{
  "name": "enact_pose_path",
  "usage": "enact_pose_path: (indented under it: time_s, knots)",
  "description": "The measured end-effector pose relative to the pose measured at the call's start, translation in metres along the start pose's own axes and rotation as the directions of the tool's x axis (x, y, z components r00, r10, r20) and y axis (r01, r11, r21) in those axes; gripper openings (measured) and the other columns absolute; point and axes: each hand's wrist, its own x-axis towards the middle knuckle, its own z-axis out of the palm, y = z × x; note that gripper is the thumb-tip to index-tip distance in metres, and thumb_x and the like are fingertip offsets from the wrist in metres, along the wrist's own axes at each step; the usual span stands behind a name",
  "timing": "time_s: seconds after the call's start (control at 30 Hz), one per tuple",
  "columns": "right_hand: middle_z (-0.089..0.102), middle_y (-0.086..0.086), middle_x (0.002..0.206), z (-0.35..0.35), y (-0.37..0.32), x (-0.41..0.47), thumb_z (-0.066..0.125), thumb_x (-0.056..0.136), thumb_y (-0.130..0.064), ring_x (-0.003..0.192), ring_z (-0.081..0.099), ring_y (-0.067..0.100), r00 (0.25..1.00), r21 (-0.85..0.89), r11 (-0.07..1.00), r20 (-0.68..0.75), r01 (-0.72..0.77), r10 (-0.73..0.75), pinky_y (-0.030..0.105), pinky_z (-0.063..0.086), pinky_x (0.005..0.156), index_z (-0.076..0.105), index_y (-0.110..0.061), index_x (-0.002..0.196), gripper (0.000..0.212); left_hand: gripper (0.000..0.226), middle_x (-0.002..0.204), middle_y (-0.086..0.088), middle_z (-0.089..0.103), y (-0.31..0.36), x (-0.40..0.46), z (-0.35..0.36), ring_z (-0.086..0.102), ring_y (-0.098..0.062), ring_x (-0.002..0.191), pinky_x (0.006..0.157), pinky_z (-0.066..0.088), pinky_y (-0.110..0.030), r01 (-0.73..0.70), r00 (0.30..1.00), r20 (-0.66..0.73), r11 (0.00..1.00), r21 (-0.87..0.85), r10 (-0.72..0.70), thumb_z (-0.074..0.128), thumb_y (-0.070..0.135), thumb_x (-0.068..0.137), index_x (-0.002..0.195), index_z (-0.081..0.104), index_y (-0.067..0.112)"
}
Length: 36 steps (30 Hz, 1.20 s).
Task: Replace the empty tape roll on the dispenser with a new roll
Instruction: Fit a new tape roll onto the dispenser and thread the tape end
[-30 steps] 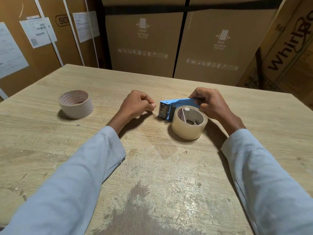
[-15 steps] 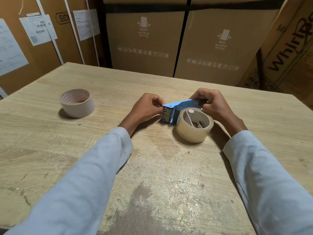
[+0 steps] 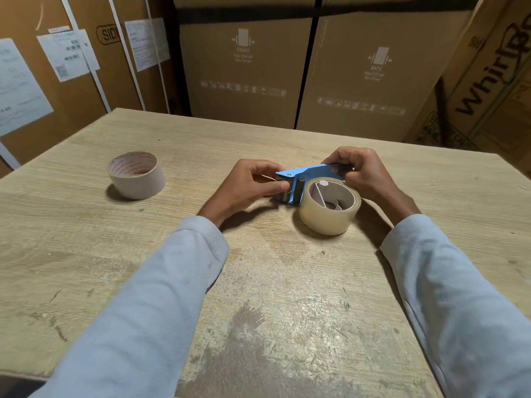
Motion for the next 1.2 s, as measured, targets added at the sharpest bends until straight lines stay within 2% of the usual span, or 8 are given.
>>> enact_pose_path:
  time_s: [0.13,0.23,0.3,0.43,0.53,0.63,0.77,1.2]
  knots:
    - [0.073,0.009,0.107,-0.006,-0.003,-0.005,0.059,0.085,0.02,0.1,0.069,0.018,0.996,0.151,0.984,0.024,-0.091,0.088,0.017,0.057,0.082,0.074,-0.01,0.107,0.04,0.025,0.099,-0.005,0.075,-0.006,0.005,0.002,0.073,-0.022,0.093,0.087,0.059,-0.043,-0.041,0.992,-0.114,0.992,0.118,0.054,0.078,0.011,0.082,0.106,0.073,0.013]
    - [0.07,0.003,0.121,-0.016,-0.01,-0.013,0.074,0.084,0.003,0.115,0.067,0.02,0.993,0.203,0.972,-0.004,-0.117,0.12,0.024,0.055,0.091,0.071,-0.018,0.114,0.036,0.027,0.1,-0.003,0.075,-0.008,0.006,0.005,0.072,-0.018,0.096,0.09,0.057,-0.045,-0.066,0.986,-0.137,0.981,0.185,0.092,0.076,0.011,0.084,0.112,0.072,0.012]
    - [0.069,-0.001,0.125,-0.021,-0.023,-0.02,0.079,0.085,-0.02,0.117,0.065,0.018,0.989,0.15,0.978,0.013,-0.144,0.144,0.033,0.055,0.097,0.071,-0.019,0.118,0.034,0.029,0.1,-0.003,0.074,-0.008,0.007,0.006,0.071,-0.017,0.097,0.091,0.057,-0.043,-0.079,0.981,-0.155,0.972,0.221,0.115,0.074,0.01,0.085,0.114,0.071,0.01]
    - [0.053,-0.002,0.148,-0.016,-0.054,-0.043,0.062,0.072,-0.08,0.131,0.052,0.019,0.979,-0.15,0.976,0.102,-0.16,0.176,0.04,0.046,0.103,0.053,-0.026,0.142,0.089,0.027,0.099,-0.002,0.074,-0.008,0.008,0.009,0.071,-0.015,0.094,0.088,0.058,-0.04,-0.079,0.968,-0.206,0.957,0.28,0.141,0.074,0.012,0.085,0.112,0.072,0.01]
    - [0.031,-0.002,0.161,-0.002,-0.07,-0.055,0.049,0.055,-0.097,0.141,0.038,0.02,0.954,-0.383,0.918,0.22,-0.107,0.203,0.046,0.04,0.109,0.025,-0.027,0.157,0.126,0.025,0.097,0.0,0.073,-0.007,0.006,0.009,0.071,-0.014,0.091,0.087,0.059,-0.038,-0.087,0.965,-0.215,0.956,0.279,0.15,0.074,0.012,0.085,0.11,0.072,0.01]
    - [0.022,0.001,0.164,-0.001,-0.072,-0.053,0.052,0.05,-0.097,0.147,0.026,0.021,0.938,-0.399,0.911,0.265,-0.102,0.222,0.049,0.034,0.115,0.012,-0.03,0.159,0.135,0.034,0.103,-0.003,0.074,-0.007,0.006,0.007,0.073,-0.015,0.093,0.087,0.059,-0.036,-0.077,0.978,-0.173,0.972,0.223,0.117,0.081,0.017,0.078,0.109,0.071,0.013]
    - [0.01,0.0,0.167,-0.011,-0.067,-0.05,0.072,0.059,-0.081,0.152,0.012,0.02,0.891,-0.383,0.922,0.395,-0.06,0.223,0.041,0.021,0.121,-0.001,-0.026,0.16,0.137,0.042,0.106,-0.005,0.073,-0.009,0.007,0.008,0.072,-0.015,0.096,0.089,0.059,-0.037,-0.078,0.981,-0.154,0.968,0.237,0.117,0.085,0.014,0.074,0.113,0.07,0.01]
    - [0.031,-0.009,0.159,-0.022,-0.048,-0.044,0.092,0.06,-0.048,0.144,0.029,0.012,0.919,-0.141,0.987,0.373,-0.078,0.126,0.029,0.026,0.112,0.027,-0.032,0.157,0.117,0.035,0.104,-0.004,0.074,-0.009,0.006,0.009,0.071,-0.016,0.098,0.088,0.059,-0.039,-0.098,0.979,-0.146,0.957,0.273,0.142,0.082,0.01,0.077,0.11,0.071,0.01]
